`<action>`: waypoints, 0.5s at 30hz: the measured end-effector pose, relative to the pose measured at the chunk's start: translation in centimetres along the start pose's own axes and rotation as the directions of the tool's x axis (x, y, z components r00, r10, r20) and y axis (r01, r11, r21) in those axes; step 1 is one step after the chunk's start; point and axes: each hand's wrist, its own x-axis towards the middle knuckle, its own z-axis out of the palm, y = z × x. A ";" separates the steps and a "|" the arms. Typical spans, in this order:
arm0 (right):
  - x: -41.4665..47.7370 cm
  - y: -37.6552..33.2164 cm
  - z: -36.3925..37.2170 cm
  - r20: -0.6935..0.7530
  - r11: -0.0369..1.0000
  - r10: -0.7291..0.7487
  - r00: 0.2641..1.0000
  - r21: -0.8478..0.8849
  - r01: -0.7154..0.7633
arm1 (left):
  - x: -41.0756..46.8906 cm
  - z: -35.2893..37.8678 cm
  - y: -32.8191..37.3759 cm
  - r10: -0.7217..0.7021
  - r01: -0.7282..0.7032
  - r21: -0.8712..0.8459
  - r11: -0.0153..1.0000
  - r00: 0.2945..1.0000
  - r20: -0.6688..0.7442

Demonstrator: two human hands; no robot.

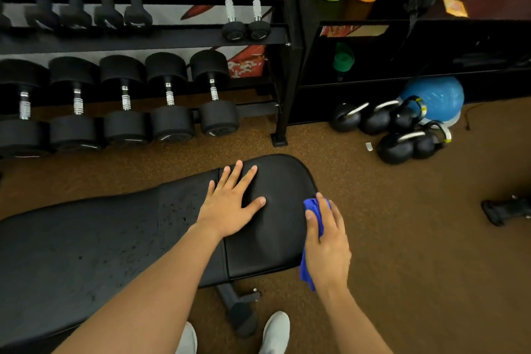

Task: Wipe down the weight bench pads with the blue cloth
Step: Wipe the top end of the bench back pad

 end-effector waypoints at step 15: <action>12.2 -5.9 1.5 0.216 0.924 -0.200 0.956 -0.282 0.258 | 0.5 0.7 -0.8 0.014 -0.013 0.004 1.000 1.000 -0.013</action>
